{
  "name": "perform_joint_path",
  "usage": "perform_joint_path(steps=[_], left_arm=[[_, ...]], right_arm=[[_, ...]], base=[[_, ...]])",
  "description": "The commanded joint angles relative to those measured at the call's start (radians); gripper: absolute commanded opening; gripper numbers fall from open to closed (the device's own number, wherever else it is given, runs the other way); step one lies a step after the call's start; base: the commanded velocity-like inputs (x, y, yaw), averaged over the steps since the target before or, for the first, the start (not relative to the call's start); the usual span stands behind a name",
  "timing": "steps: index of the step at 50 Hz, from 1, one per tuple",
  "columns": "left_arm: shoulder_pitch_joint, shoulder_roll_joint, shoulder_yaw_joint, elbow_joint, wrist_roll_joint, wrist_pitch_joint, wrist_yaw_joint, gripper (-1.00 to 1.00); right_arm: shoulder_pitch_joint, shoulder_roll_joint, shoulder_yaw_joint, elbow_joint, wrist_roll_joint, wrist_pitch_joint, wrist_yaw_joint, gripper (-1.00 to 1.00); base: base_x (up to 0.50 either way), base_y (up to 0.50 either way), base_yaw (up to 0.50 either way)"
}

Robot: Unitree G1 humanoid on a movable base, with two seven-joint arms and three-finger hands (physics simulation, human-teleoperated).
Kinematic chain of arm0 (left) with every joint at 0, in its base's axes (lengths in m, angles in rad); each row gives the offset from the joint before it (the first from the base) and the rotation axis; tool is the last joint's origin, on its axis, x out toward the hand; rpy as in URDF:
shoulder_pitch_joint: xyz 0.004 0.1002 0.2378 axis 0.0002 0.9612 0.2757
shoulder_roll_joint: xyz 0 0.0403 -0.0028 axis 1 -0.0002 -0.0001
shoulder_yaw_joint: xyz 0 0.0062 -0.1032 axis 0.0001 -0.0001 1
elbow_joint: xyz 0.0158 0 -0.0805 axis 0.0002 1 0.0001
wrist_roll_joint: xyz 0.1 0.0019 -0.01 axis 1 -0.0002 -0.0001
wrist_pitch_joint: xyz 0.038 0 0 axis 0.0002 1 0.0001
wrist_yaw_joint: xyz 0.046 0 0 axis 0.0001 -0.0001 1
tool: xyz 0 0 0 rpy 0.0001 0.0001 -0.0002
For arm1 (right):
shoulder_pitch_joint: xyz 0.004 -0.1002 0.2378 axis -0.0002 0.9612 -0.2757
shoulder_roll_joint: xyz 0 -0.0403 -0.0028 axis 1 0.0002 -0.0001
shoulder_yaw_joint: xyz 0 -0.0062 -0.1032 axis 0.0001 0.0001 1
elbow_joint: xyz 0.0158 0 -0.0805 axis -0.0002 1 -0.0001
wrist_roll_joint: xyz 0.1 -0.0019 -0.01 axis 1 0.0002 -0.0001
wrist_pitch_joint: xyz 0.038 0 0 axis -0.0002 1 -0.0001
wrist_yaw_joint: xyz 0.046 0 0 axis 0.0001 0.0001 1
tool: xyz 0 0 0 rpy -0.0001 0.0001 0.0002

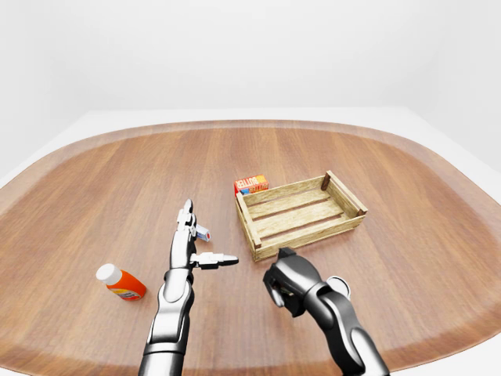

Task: Pick up the tomato sauce, and put it in the wooden tray.

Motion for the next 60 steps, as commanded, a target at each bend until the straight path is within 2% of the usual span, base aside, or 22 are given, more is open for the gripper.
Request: perform_joint_path(steps=[1, 20, 45, 60], left_arm=[[0.001, 0.0, -0.001, -0.002, 0.001, 0.001, 0.001, 1.0], [0.001, -0.001, -0.001, -0.003, 0.0, 0.003, 0.001, 1.0], [0.004, -0.001, -0.002, -0.007, 0.002, 0.003, 0.001, 1.0], [0.0, 0.0, -0.001, 0.005, 0.002, -0.005, 0.001, 1.0]], right_arm=[[-0.004, 0.002, -0.013, -0.122, 0.018, 0.0, 0.057, -1.0], [-0.011, 0.011, -0.014, -0.235, 0.025, 0.0, 0.099, -1.0], [-0.091, 0.024, -0.093, -0.385, 0.056, 0.0, 0.196, -1.0], [-0.238, 0.025, -0.172, -0.441, 0.103, 0.0, 0.221, -1.0]], base=[[0.0, 0.0, 0.0], [0.0, 0.0, 0.0], [0.0, 0.0, 0.0], [0.0, 0.0, 0.0]])
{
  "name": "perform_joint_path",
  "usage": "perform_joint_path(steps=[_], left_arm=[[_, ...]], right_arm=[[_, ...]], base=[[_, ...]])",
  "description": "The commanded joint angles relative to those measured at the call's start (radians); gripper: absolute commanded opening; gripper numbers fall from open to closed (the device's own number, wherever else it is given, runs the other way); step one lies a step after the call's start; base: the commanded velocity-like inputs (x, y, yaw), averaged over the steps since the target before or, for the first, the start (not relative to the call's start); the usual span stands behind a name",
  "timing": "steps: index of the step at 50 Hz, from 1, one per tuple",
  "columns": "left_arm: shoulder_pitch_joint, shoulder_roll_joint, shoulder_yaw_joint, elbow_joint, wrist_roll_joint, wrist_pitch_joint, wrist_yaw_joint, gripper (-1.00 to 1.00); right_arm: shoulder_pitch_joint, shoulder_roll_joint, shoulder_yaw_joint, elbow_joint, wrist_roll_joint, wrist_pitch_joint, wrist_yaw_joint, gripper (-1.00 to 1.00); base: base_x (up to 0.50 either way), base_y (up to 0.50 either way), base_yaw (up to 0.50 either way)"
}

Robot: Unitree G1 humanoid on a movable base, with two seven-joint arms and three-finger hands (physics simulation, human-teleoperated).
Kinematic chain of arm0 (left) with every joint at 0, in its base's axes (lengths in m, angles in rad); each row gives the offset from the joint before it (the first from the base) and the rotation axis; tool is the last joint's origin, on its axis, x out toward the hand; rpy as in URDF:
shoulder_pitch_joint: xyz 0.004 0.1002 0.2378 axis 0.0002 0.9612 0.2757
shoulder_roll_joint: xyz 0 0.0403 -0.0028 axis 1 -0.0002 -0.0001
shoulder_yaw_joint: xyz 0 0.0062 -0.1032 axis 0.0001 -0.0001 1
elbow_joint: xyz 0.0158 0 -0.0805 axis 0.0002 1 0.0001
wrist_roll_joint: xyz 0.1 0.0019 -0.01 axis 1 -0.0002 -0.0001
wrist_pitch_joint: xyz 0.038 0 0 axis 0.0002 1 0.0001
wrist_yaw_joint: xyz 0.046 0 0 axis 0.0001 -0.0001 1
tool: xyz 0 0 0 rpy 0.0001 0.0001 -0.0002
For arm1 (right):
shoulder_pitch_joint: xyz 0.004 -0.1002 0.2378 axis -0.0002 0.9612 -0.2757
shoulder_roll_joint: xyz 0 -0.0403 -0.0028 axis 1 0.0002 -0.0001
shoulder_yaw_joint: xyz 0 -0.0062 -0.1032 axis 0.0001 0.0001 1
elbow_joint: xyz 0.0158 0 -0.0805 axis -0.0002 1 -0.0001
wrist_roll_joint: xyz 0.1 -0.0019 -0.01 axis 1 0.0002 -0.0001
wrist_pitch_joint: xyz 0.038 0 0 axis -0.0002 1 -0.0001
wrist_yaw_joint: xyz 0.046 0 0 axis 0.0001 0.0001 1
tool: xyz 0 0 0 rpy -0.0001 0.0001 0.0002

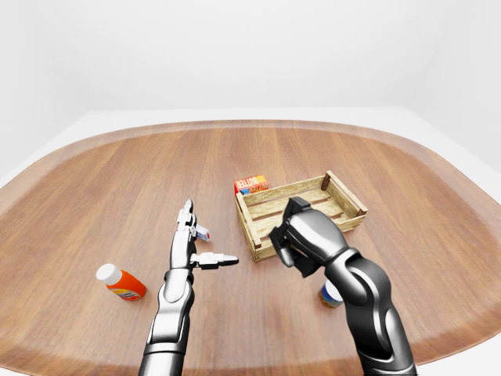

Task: Pick up the tomato sauce, and put it in the wooden tray.

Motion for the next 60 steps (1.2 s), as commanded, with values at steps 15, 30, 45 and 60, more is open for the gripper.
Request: perform_joint_path(steps=[15, 30, 45, 60], left_arm=[[0.001, 0.0, 0.0, -0.002, -0.001, 0.001, -0.001, 1.0], [0.001, 0.0, 0.0, -0.006, 0.0, 0.007, 0.0, 1.0], [0.003, 0.0, 0.0, -0.01, 0.001, 0.009, -0.001, 1.0], [0.002, 0.0, 0.0, -0.01, -0.001, 0.01, 0.0, 1.0]], right_arm=[[-0.28, -0.029, -0.106, 0.057, 0.088, 0.0, -0.034, -1.0], [-0.557, -0.115, -0.146, 0.527, 0.163, 0.0, -0.219, -1.0], [-1.075, -0.206, -0.107, 1.677, 0.111, 0.0, -0.716, -1.0], [-1.074, -0.172, -0.096, 1.84, -0.002, 0.0, -0.767, -1.0]], base=[[0.0, 0.0, 0.0], [0.0, 0.0, 0.0], [0.0, 0.0, 0.0], [0.0, 0.0, 0.0]])
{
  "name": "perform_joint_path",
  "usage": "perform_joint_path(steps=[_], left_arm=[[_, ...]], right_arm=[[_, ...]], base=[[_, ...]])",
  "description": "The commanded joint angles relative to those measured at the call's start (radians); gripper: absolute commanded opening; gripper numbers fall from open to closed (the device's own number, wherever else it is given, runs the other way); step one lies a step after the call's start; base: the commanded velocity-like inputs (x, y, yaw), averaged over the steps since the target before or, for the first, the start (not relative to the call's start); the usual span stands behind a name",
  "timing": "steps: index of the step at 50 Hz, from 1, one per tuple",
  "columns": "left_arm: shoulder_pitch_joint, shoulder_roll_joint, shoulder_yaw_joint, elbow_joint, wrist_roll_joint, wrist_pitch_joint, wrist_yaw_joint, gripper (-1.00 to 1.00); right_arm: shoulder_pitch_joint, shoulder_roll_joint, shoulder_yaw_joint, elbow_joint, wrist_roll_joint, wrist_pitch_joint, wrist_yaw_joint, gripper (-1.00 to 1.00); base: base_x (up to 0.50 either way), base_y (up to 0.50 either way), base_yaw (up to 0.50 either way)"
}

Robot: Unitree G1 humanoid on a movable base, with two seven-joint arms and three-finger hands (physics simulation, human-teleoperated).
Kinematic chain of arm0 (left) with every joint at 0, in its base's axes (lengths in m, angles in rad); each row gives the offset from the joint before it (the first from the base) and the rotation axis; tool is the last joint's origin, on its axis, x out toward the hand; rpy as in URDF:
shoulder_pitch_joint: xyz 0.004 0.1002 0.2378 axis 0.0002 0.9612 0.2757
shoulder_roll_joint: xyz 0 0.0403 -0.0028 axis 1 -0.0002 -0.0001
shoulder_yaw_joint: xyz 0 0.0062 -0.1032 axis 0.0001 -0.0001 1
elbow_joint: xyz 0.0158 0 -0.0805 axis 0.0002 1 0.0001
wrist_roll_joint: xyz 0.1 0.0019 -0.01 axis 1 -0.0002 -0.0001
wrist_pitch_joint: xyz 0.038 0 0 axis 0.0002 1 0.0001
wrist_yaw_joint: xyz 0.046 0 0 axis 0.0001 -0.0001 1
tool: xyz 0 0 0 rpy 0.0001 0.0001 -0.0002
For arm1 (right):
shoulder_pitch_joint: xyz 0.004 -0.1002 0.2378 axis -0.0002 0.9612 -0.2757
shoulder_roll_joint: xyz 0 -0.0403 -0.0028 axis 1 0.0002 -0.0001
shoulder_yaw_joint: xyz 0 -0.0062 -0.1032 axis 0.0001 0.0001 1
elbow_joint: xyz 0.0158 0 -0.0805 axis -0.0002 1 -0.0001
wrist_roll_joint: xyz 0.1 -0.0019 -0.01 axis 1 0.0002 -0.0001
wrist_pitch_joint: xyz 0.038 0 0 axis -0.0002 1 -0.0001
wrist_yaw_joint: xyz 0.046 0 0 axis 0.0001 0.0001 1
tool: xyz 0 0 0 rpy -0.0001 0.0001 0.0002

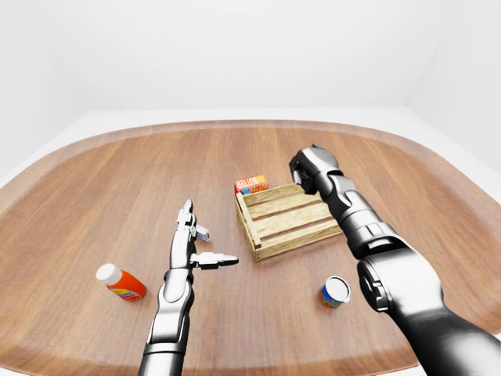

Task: Pick up the tomato sauce, and put it in the wooden tray.

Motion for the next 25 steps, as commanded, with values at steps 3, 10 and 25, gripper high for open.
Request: perform_joint_path(steps=[3, 10, 25], left_arm=[[0.0, 0.0, 0.0, 0.001, 0.0, 0.0, 0.0, 1.0], [-0.003, 0.0, 0.0, 0.004, 0.0, -0.001, 0.0, 1.0], [-0.007, 0.002, 0.002, 0.015, -0.004, -0.009, -0.002, 1.0]], right_arm=[[-0.05, 0.014, 0.0, 0.213, -0.06, 0.0, -0.075, -1.0], [-0.04, 0.021, -0.028, 0.222, -0.048, 0.0, -0.037, -1.0], [-0.053, 0.041, -0.06, 0.23, -0.033, 0.0, 0.034, -1.0]], base=[[0.0, 0.0, 0.0], [0.0, 0.0, 0.0], [0.0, 0.0, 0.0]])
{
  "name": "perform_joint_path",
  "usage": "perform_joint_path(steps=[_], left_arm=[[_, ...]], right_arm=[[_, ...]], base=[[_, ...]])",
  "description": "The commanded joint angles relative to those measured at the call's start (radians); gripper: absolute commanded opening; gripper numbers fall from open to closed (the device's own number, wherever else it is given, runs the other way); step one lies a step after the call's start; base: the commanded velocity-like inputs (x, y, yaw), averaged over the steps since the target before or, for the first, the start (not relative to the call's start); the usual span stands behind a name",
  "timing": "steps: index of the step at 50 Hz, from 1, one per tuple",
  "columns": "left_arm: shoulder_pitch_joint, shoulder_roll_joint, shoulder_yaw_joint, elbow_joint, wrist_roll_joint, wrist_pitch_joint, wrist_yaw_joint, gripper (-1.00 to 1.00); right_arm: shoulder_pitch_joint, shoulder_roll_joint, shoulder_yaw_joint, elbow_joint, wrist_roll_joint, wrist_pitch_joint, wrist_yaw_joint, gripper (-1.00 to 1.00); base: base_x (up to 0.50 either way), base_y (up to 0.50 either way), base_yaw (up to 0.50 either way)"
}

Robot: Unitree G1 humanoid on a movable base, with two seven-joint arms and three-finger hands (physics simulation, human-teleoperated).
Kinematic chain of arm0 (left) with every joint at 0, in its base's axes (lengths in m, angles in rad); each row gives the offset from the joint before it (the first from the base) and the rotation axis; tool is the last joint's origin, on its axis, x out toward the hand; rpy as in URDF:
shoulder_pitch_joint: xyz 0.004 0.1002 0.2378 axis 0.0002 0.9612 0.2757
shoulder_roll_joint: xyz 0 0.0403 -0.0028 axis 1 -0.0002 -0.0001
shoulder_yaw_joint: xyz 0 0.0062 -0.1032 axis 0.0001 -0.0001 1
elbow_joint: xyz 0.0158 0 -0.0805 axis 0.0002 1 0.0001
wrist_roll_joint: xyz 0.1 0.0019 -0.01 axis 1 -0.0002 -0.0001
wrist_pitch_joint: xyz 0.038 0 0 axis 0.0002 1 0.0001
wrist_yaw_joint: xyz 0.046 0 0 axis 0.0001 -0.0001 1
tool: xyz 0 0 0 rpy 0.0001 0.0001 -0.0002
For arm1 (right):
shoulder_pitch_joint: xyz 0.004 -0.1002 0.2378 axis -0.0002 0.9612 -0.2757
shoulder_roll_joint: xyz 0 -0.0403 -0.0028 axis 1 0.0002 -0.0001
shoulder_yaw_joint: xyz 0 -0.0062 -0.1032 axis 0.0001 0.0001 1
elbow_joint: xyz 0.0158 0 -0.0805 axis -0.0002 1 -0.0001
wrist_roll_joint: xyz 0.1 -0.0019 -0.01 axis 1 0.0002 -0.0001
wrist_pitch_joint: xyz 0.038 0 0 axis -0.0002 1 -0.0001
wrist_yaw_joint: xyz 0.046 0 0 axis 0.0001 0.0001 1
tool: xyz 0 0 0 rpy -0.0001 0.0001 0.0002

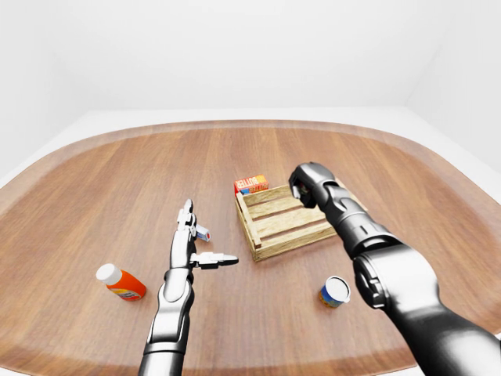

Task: Pick up the tomato sauce, and put it in the wooden tray.

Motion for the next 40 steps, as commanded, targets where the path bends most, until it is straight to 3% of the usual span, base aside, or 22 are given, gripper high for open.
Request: perform_joint_path(steps=[1, 40], left_arm=[[-0.002, 0.001, 0.001, 0.006, -0.002, -0.004, -0.001, 1.0], [-0.004, 0.001, 0.001, 0.007, 0.001, -0.004, -0.001, 1.0]], right_arm=[[-0.014, 0.012, -0.023, 0.014, 0.024, 0.0, 0.035, -1.0], [0.062, -0.009, -0.048, 0.023, -0.005, 0.0, 0.049, -1.0]], base=[[0.0, 0.0, 0.0], [0.0, 0.0, 0.0]])
